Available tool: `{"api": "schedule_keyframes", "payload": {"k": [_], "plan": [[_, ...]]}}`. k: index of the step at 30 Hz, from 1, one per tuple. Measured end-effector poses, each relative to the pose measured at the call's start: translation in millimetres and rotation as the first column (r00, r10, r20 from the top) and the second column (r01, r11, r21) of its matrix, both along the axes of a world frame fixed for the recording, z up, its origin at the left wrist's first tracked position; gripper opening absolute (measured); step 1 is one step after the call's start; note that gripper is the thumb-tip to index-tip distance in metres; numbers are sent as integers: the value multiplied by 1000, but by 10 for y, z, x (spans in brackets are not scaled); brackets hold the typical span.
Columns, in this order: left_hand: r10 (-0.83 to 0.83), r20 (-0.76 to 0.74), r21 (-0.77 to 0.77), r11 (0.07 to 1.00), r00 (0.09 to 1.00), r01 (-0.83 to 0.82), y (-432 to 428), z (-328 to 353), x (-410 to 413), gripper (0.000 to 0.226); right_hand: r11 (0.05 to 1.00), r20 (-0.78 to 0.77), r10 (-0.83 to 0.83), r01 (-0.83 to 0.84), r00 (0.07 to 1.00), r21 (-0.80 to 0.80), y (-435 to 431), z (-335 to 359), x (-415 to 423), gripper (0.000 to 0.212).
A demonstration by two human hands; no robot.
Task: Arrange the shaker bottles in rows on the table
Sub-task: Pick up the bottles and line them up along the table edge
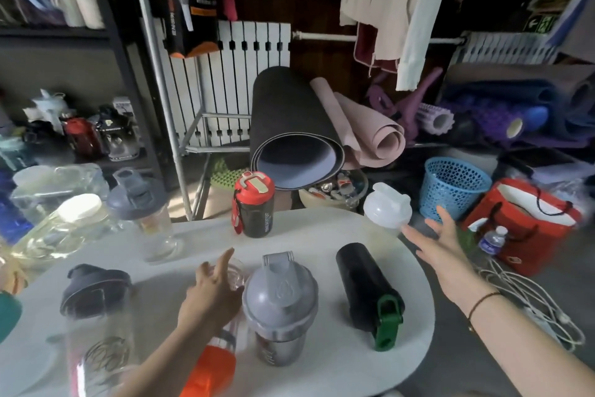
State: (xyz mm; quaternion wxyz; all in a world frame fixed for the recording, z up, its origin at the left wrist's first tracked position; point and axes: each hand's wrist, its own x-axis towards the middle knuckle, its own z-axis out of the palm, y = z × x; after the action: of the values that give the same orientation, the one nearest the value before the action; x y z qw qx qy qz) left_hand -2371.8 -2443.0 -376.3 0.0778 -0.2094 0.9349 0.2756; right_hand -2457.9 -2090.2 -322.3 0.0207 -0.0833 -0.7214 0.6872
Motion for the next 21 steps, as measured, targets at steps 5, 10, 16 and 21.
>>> {"api": "schedule_keyframes", "payload": {"k": [5,10,16,21], "plan": [[12,-37,68,998,999,-10,-69,-68,14,79,997,-20,-2,3,1000,81,-153,-109,-419,134],[4,-52,90,996,999,1,-88,-69,11,79,969,-90,15,8,996,248,-258,-175,-649,122],[-17,-10,31,999,1000,17,-27,-48,20,82,917,-134,-53,102,990,386,-342,-275,-666,96],[13,-32,36,999,999,-11,-70,-96,32,80,925,-188,-18,88,982,370,-445,-158,-728,83]]}}
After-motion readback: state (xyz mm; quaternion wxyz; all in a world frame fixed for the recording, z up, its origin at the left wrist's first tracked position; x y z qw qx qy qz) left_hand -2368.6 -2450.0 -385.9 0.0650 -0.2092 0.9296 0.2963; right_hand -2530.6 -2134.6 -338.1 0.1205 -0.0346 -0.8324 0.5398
